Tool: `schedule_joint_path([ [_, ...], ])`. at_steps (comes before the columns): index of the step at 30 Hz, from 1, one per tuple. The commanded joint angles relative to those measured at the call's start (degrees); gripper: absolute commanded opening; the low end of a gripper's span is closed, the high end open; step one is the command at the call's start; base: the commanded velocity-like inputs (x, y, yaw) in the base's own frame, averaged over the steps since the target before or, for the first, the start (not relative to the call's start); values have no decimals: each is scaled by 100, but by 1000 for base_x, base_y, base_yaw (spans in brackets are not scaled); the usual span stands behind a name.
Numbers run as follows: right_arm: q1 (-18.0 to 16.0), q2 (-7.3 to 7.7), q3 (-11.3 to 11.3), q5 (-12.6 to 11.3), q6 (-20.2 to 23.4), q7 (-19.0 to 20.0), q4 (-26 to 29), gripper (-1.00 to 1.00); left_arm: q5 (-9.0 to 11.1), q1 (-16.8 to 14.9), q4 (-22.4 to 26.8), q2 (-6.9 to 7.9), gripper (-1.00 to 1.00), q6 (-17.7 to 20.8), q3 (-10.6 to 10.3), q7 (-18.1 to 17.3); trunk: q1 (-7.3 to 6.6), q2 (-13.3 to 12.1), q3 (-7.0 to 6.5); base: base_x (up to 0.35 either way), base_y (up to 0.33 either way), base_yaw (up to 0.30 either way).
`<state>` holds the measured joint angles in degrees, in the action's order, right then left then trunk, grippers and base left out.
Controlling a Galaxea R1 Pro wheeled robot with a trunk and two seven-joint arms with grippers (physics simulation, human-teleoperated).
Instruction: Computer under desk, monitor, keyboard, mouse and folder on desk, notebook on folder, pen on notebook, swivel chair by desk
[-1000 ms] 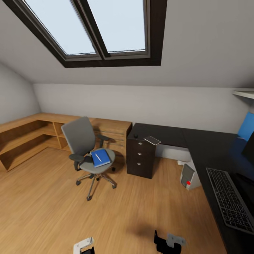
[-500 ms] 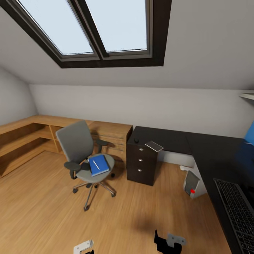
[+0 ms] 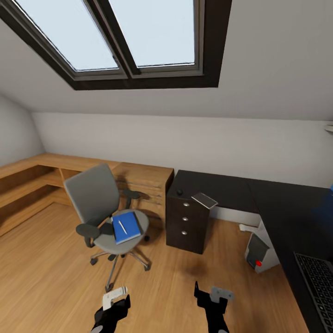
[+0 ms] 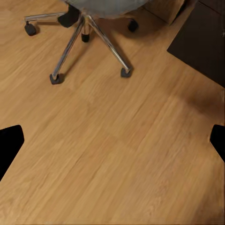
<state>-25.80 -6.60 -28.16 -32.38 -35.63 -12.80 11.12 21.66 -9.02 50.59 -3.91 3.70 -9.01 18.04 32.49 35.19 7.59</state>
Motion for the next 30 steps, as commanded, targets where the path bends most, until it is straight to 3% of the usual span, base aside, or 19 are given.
schedule_joint_path([
  [1,-23,1,-45,-7,40,-116,56,100,40,-3,170,0,100,117,-19,44,-17,-34,-8,328,-48,0],
  [6,-197,-2,-50,143,437,-394,378,100,40,-3,990,-25,100,802,-27,59,-127,-235,-97,328,-59,0],
  [7,-280,2,-50,216,674,-457,557,100,40,-3,1318,-35,100,1112,-28,67,-149,-275,-115,328,-69,0],
  [10,-403,24,-47,284,1121,-517,849,100,40,-3,1795,-51,100,1529,-29,76,-215,-395,-169,328,-72,0],
  [11,-562,54,-45,310,1602,-553,1097,100,40,-2,2144,-58,100,1789,-28,76,-237,-435,-187,328,-77,0],
  [14,-856,90,-35,332,2445,-642,1460,100,40,-1,2589,-66,100,2118,-25,77,-303,-556,-241,328,-81,0],
  [15,-1080,112,-23,333,3150,-762,1667,100,40,-2,2831,-68,100,2346,-22,77,-325,-596,-259,328,-86,0],
  [17,-1364,132,-10,322,4109,-903,1895,100,40,-2,3143,-62,100,2672,-3,77,-369,-676,-295,328,-88,0],
  [18,-1430,135,-7,318,4349,-932,1961,100,40,0,3228,-60,100,2770,7,75,-391,-716,-313,328,-90,0],
  [19,-1584,144,-12,313,4925,-1013,2198,100,42,2,3452,-42,100,3062,64,71,-413,-756,-331,328,-84,0],
  [25,-1667,160,-14,306,5234,-1046,2373,100,48,2,3483,25,100,3232,144,69,-413,-756,-331,328,-54,0],
  [30,-1675,206,-7,303,5282,-1062,2404,100,62,2,3382,303,100,3254,172,68,-413,-756,-331,328,-9,0],
])
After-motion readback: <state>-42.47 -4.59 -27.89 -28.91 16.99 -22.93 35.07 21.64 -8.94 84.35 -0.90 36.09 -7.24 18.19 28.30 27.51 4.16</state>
